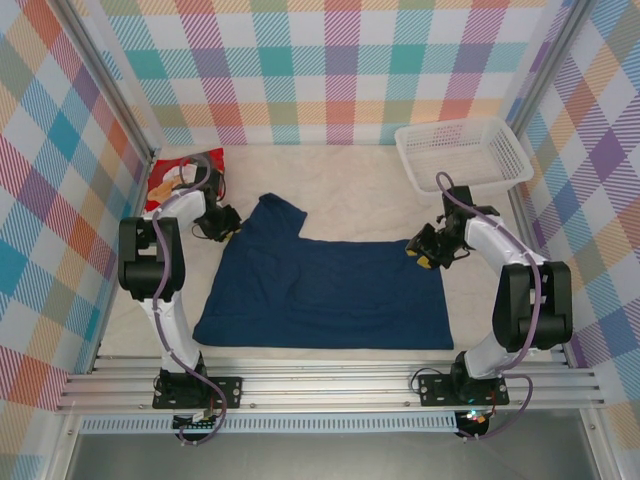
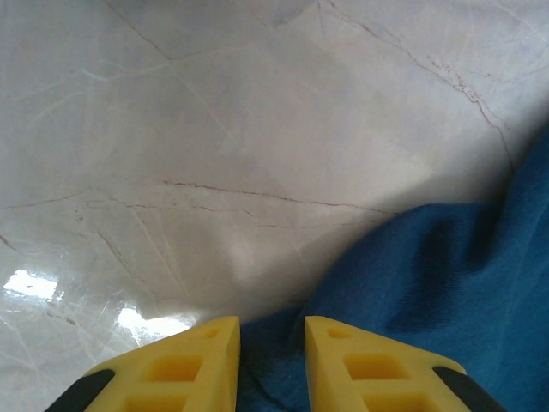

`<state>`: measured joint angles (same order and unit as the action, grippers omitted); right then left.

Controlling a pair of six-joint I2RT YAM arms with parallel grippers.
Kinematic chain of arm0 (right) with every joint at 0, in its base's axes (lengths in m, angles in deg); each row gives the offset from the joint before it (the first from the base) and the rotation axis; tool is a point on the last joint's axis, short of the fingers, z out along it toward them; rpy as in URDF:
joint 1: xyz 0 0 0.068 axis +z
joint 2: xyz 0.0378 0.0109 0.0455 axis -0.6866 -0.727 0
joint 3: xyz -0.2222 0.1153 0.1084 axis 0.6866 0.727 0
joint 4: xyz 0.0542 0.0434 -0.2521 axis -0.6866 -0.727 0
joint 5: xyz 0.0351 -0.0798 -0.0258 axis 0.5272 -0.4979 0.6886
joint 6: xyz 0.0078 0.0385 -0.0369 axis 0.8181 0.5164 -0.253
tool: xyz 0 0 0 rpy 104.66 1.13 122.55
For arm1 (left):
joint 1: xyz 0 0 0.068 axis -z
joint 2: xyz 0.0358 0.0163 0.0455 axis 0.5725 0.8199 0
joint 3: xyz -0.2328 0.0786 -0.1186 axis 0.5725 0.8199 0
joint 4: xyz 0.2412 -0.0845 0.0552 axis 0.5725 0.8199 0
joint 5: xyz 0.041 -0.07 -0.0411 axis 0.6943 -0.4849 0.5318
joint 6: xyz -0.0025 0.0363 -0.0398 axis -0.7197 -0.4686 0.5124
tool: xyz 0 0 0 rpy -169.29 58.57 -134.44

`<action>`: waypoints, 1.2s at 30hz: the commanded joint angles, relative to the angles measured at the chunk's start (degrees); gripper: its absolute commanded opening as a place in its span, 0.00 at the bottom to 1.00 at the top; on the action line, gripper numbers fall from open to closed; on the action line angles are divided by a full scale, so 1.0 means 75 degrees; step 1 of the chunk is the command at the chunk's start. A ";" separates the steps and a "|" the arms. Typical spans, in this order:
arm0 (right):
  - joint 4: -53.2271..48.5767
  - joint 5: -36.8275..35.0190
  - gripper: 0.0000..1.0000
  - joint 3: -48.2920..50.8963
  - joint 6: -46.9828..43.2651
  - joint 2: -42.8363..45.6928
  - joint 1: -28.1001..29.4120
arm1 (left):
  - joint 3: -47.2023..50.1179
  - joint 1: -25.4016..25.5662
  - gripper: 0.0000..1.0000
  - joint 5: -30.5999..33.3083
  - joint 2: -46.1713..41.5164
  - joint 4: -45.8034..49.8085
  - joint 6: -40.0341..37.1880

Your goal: Fold and stack the t-shirts

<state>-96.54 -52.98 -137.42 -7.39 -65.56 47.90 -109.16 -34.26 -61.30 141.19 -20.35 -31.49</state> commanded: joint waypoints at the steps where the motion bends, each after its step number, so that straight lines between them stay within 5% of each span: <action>1: -0.0149 0.0105 0.35 0.0143 0.0010 0.0183 0.0041 | 0.0093 0.0042 0.21 0.0013 0.0017 0.0117 -0.0169; 7: -0.0139 0.0095 0.35 0.0161 0.0016 0.0175 0.0054 | 0.0119 0.0256 0.01 0.0407 -0.0472 0.0309 -0.0200; 21: -0.0102 0.0206 0.34 0.0150 -0.0006 0.0062 0.0062 | -0.0070 0.2383 0.00 0.2373 -0.0993 0.1914 0.0615; 36: -0.0117 0.0282 0.34 0.0138 -0.0046 -0.0085 0.0071 | 0.0028 0.3446 0.00 0.2358 -0.0671 0.2196 0.1812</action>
<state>-96.67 -52.28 -136.90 -7.42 -65.32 47.94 -108.98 -9.65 -44.28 135.03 -6.93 -20.96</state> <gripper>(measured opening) 0.344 0.049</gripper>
